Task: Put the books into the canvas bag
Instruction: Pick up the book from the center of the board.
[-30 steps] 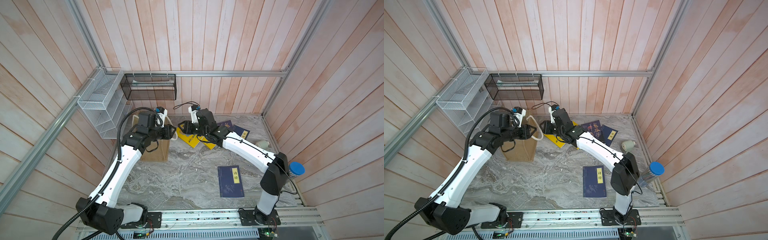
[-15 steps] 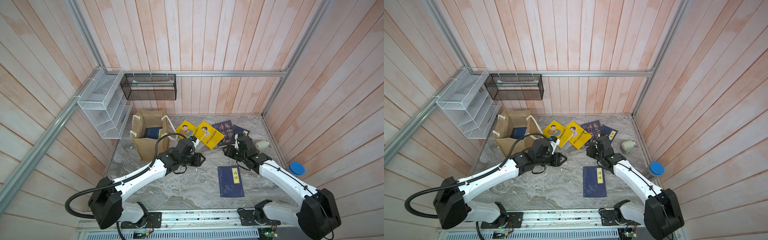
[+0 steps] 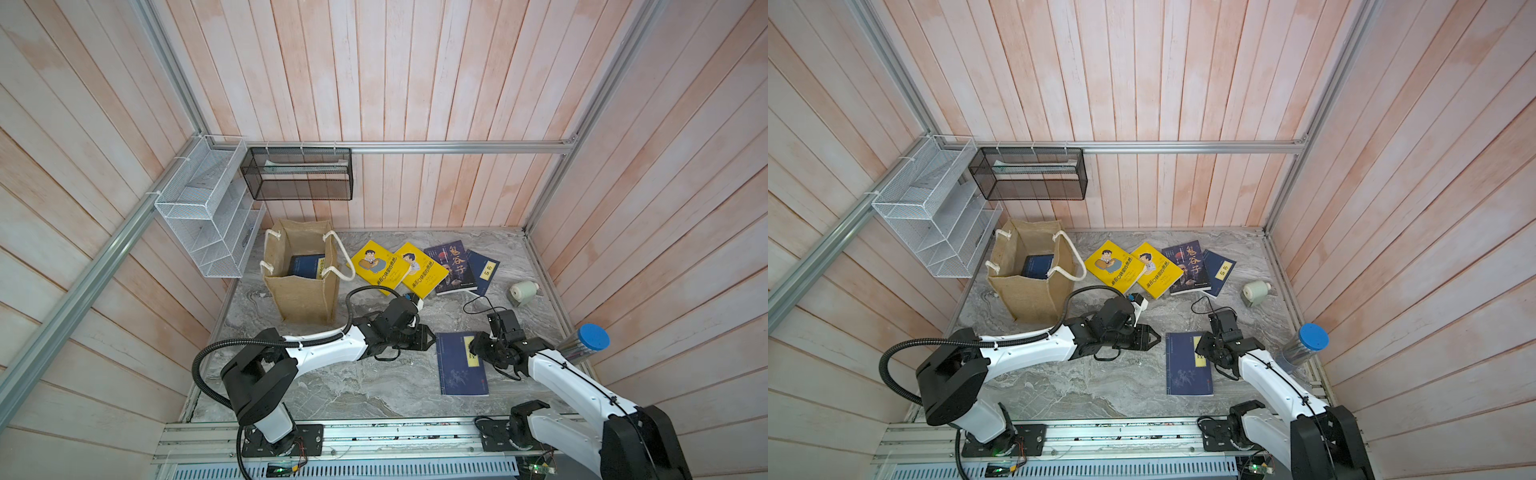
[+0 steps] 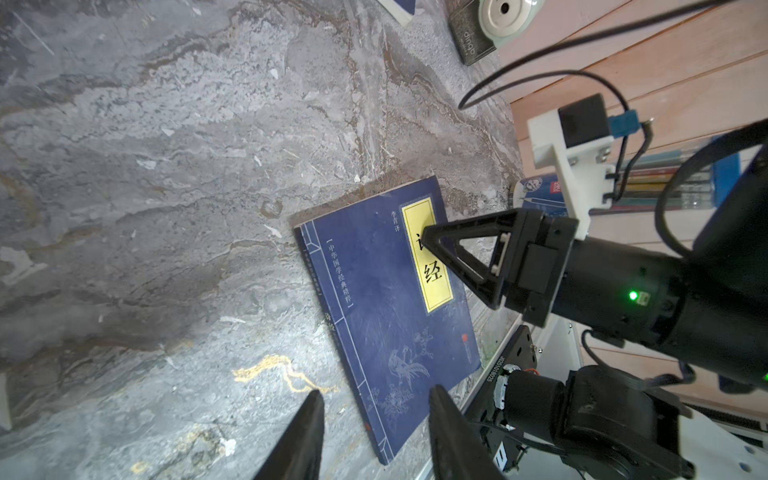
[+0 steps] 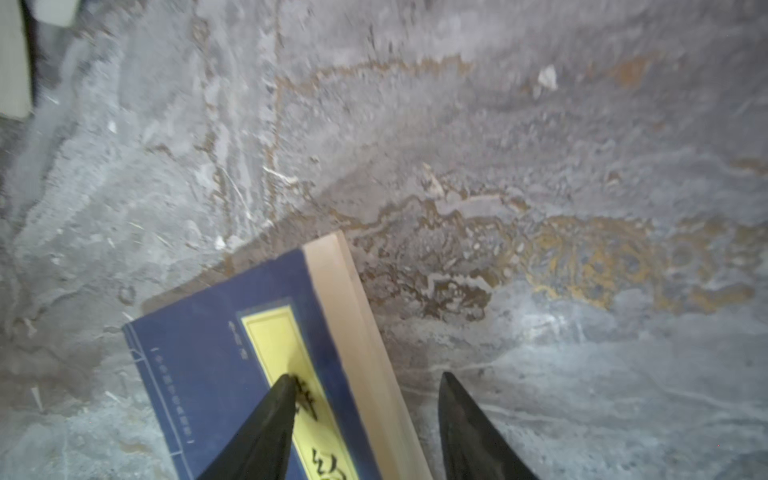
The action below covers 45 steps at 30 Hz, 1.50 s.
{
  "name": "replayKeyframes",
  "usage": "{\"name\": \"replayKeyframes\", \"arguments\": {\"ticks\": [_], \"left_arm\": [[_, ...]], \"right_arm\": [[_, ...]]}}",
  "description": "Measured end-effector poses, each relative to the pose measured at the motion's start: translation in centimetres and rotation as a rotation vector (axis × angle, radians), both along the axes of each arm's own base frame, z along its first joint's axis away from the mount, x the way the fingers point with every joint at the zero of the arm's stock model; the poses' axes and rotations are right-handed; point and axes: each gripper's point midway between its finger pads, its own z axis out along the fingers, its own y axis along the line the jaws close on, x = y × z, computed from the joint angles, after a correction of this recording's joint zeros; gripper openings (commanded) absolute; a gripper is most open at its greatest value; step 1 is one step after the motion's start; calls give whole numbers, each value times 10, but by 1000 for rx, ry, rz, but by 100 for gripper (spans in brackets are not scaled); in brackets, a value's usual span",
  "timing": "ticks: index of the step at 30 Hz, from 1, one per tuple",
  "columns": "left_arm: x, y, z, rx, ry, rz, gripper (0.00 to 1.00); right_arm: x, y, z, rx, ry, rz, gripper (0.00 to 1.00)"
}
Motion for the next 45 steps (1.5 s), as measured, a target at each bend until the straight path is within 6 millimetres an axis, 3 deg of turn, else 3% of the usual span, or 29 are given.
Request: {"name": "replayKeyframes", "arguments": {"ticks": [7, 11, 15, 20, 23, 26, 32, 37, 42, 45], "left_arm": [[-6, 9, -18, 29, 39, 16, 45], [-10, 16, -28, 47, 59, 28, 45], [-24, 37, -49, 94, 117, 60, 45], [-46, 69, -67, 109, 205, 134, 45], [-56, 83, -75, 105, 245, 176, 45], [-59, 85, -79, 81, 274, 200, 45], [-54, 67, -76, -14, 306, 209, 46], [-51, 67, -78, -25, 328, 211, 47], [-15, 69, -72, -15, 301, 240, 47], [11, 58, -57, -19, 242, 229, 47]], "right_arm": [[6, 19, -1, 77, -9, 38, 50], [3, 48, 0, 123, -16, 102, 48], [-8, 83, 0, 186, -7, 163, 47], [-9, 108, 1, 235, -10, 188, 46], [-8, 114, 0, 243, -10, 189, 37], [-12, 116, -3, 238, 2, 191, 25], [-20, 122, -6, 239, 20, 200, 16], [-19, 122, -5, 238, 13, 188, 15], [-13, 126, -5, 243, 4, 186, 14], [-5, 131, -4, 242, 7, 190, 14]]}}
